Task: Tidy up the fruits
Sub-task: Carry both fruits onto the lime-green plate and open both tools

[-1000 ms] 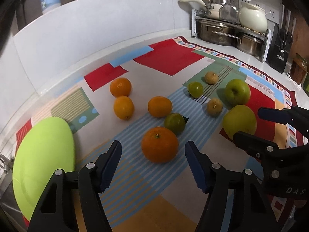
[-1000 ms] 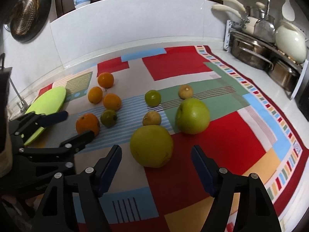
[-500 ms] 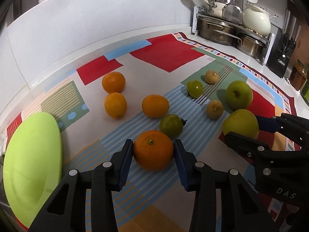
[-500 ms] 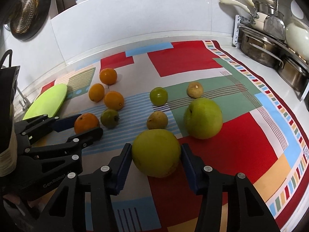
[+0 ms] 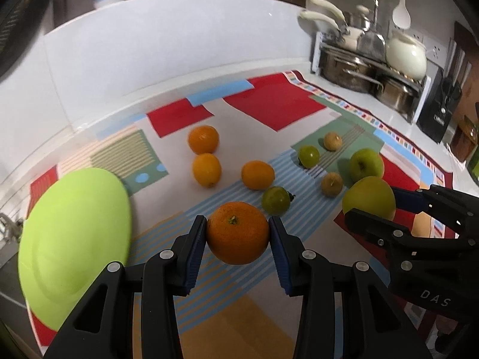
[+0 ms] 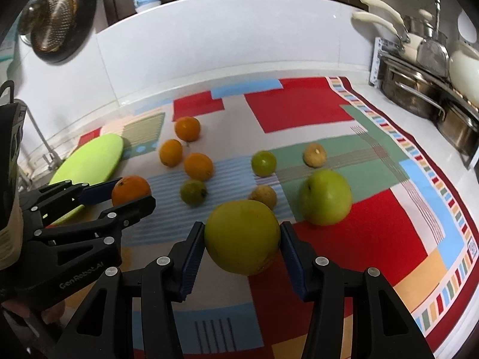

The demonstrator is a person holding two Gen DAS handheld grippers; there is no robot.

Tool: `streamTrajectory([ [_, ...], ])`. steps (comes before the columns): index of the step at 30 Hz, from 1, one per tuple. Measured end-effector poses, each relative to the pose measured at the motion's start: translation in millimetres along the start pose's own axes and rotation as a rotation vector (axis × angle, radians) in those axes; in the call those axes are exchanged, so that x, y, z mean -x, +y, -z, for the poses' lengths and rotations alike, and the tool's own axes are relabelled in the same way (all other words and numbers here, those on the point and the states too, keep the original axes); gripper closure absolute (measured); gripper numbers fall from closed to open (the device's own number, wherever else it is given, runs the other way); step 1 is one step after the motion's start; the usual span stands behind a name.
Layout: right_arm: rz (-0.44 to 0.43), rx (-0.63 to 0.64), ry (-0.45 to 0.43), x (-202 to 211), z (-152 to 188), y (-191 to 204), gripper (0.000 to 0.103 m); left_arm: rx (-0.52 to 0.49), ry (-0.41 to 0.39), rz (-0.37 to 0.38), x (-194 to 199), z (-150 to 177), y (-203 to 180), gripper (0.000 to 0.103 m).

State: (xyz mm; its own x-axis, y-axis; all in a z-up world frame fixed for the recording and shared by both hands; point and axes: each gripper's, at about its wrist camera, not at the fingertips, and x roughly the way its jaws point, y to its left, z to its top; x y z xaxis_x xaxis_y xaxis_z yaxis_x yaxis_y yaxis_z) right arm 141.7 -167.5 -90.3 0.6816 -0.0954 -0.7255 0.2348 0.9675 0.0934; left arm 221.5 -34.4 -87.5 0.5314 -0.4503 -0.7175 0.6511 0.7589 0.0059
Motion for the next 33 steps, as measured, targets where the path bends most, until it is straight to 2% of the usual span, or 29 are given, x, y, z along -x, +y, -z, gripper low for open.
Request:
streamTrajectory([
  [12, -0.104, 0.098, -0.071, 26.7, -21.3, 29.0, 0.052, 0.115, -0.089, -0.100, 52.3, 0.5, 19.8, 0.061],
  [16, -0.143, 0.133, -0.095, 30.7, -30.5, 40.6, 0.052, 0.151, -0.113, -0.156, 67.6, 0.9, 31.5, 0.061],
  [25, -0.265, 0.215, -0.132, 20.6, -56.0, 84.7, 0.052, 0.219, -0.145, -0.275, 90.9, 5.7, 76.6, 0.061],
  [33, -0.363, 0.270, -0.140, 0.4, -77.7, 136.7, 0.052, 0.270, -0.135, -0.351, 96.2, 15.2, 125.6, 0.061],
])
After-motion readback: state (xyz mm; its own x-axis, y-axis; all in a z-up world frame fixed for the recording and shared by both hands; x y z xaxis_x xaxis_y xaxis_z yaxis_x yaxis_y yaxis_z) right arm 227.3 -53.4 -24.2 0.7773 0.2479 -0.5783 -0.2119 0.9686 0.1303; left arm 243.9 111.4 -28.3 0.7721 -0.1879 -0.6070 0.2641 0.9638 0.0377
